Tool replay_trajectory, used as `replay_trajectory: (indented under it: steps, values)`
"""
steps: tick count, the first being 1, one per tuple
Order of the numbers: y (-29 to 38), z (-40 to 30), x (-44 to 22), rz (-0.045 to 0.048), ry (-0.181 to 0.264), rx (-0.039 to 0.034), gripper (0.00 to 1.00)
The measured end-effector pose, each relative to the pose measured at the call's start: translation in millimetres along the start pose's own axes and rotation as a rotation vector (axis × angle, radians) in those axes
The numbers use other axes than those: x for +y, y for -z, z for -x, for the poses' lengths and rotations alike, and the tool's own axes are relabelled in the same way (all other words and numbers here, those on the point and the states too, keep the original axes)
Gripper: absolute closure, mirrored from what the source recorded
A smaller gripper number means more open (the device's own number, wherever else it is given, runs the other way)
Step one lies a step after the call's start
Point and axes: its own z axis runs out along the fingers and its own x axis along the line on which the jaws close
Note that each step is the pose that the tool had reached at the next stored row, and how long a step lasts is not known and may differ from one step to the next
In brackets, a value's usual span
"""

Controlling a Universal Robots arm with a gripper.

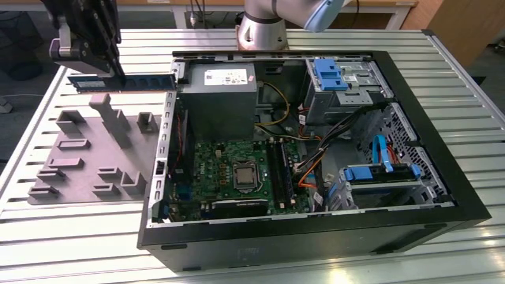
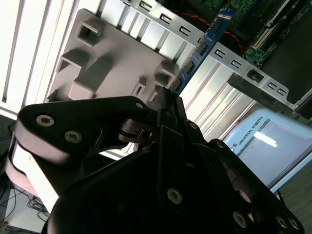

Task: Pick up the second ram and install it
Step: 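Pick up the second ram and move it above second insertion slot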

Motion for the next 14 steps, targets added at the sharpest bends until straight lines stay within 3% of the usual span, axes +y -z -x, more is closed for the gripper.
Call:
replay_trajectory:
  steps: [14]
  values:
    - [0.1, 0.4, -20.4, 0.0000, 0.000, 0.0001, 0.86]
